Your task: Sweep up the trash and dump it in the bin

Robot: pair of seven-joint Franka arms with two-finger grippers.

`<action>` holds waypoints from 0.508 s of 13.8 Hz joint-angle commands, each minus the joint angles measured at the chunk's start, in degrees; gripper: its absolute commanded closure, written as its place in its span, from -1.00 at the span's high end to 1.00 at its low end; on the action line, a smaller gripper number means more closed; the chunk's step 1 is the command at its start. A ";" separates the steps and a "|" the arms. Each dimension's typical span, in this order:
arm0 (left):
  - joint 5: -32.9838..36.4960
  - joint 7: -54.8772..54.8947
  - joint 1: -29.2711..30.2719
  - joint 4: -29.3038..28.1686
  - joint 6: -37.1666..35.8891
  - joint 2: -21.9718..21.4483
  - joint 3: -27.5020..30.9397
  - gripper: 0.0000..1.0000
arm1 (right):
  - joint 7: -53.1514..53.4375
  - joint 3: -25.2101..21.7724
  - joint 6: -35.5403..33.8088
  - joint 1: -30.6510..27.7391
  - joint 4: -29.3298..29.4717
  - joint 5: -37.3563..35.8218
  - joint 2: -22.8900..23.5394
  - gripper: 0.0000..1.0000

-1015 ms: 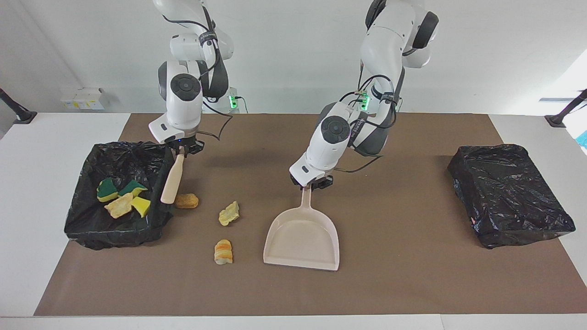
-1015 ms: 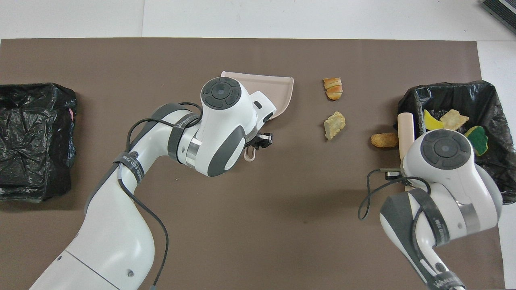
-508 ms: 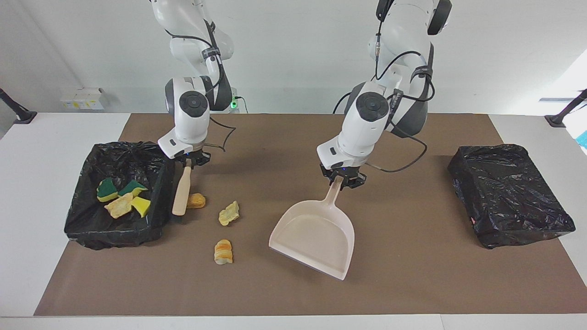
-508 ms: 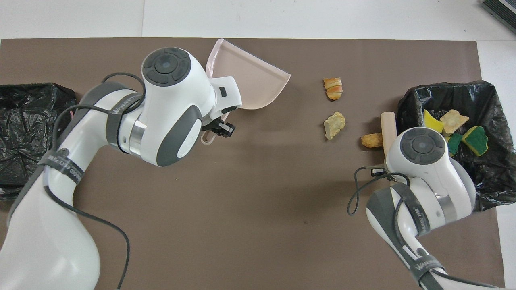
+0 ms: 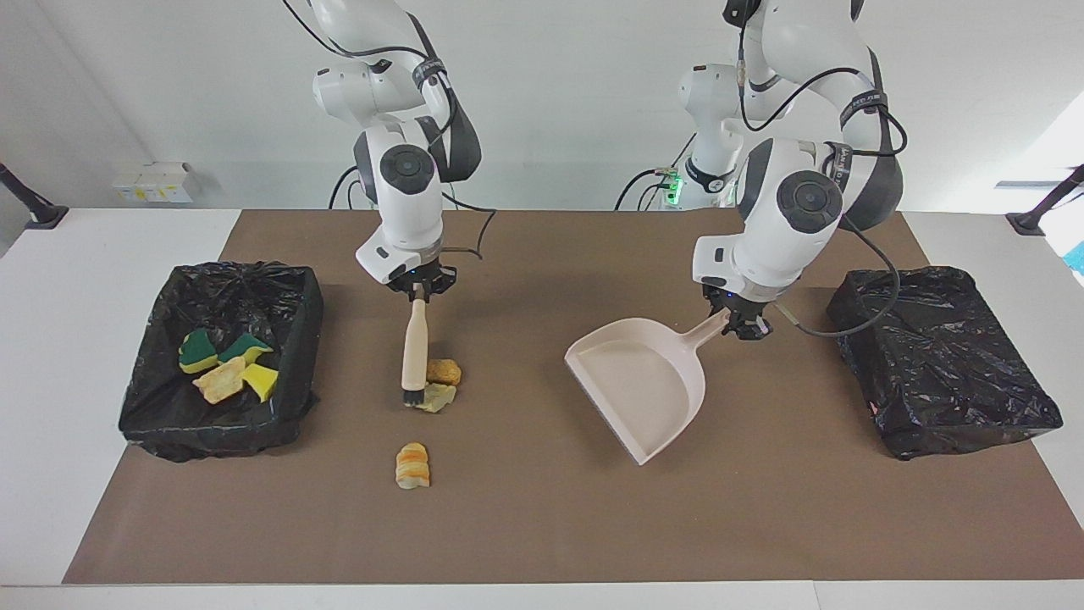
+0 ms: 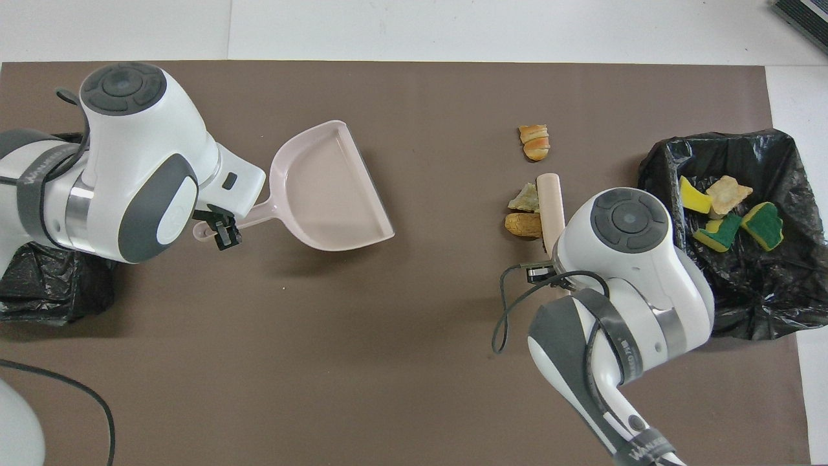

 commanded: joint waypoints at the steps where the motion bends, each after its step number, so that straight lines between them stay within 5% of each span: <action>1: 3.61 11.35 1.46 -10.25 4.42 -6.64 -0.56 -1.00 | -2.37 -0.12 -3.70 -1.74 5.88 0.56 1.61 -1.00; 4: 3.70 11.46 0.06 -19.58 15.92 -10.43 -0.73 -1.00 | -10.77 -0.56 -3.09 -5.59 6.50 -1.73 2.75 -1.00; 7: 3.70 5.52 -3.97 -20.56 16.39 -10.43 -0.74 -1.00 | -20.99 -0.47 0.50 -7.38 7.81 -8.04 6.08 -1.00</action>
